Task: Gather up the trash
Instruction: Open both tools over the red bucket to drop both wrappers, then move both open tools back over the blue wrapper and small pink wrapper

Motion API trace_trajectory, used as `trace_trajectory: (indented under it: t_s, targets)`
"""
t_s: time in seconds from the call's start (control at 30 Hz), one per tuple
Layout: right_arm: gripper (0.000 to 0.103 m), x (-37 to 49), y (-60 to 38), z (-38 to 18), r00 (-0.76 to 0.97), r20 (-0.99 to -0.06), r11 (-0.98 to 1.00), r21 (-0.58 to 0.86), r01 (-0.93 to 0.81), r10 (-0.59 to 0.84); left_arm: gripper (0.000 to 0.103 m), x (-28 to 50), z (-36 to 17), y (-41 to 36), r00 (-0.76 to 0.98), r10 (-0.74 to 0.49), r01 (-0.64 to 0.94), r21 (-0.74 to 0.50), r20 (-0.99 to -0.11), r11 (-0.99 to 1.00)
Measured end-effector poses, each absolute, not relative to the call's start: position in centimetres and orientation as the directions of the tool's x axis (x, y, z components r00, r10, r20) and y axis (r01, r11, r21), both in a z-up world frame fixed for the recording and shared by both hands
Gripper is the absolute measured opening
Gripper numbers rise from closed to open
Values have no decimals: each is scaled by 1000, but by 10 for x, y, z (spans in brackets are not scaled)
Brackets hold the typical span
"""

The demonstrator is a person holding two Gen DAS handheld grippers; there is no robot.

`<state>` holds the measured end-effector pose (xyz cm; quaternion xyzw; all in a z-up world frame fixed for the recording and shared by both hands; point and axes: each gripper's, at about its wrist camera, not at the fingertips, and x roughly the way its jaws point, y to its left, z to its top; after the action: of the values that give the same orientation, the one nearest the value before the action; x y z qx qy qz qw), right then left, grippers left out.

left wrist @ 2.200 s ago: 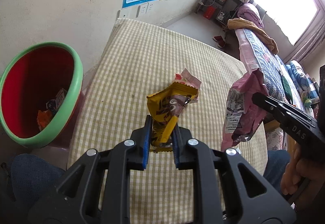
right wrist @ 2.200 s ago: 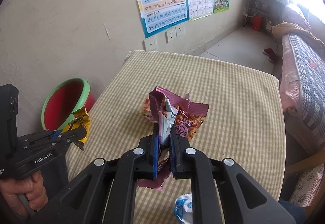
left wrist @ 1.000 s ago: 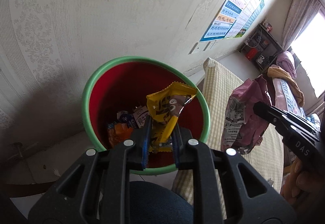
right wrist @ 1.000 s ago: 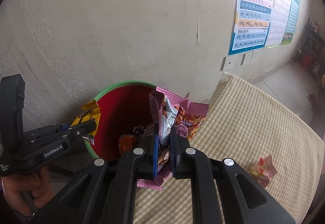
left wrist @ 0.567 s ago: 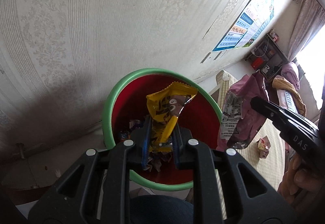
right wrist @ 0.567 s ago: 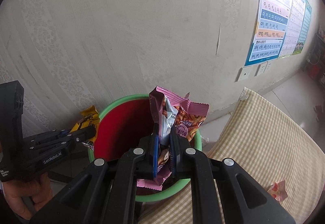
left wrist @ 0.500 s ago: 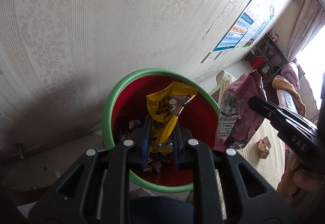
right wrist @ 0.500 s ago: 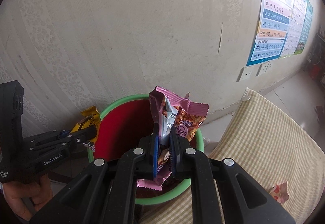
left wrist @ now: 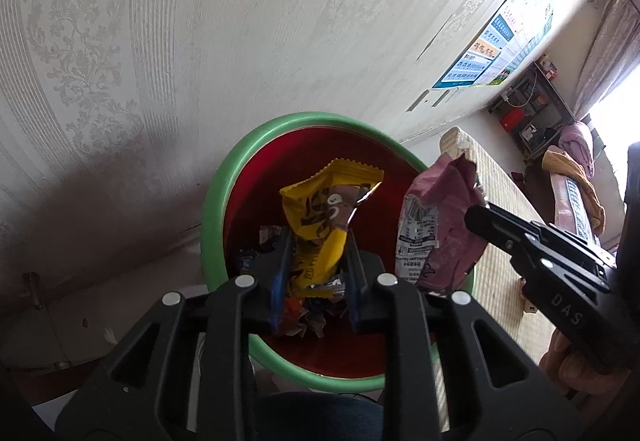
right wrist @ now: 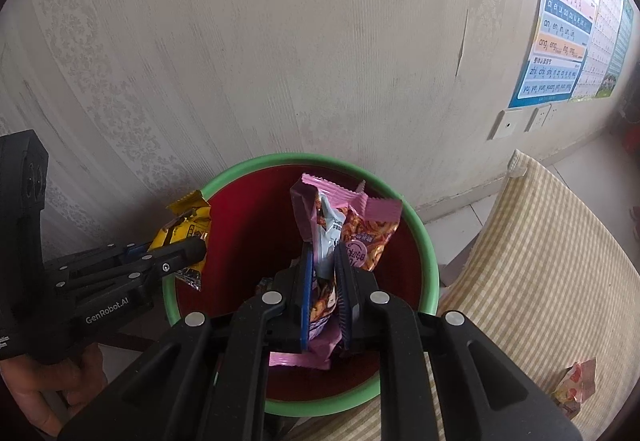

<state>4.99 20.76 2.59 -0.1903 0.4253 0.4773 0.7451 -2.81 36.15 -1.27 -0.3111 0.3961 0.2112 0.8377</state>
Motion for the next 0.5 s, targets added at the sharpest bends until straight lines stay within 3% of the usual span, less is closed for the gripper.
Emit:
trace_trajectory:
  t_s: [0.1,0.2,0.3,0.5]
  targets:
    - [43,50,204,29,193,-809,479,122,-869,555,56,-31,-11,362,603,122,-611,-359,-788,705]
    - [59,51,198,33,212,-803,490,112,-864,557,79,-41,-8,362,608,142,-622,-358,-781,696]
    - [71,54,187,40,232,-797,507,106,-855,558,94,-47,-2,359,614,155,-630,-362,-774,687]
    - [81,58,150,52,273,-787,554,102,-826,553,97,-46,11,338,619,152,-613,-353,-770,707]
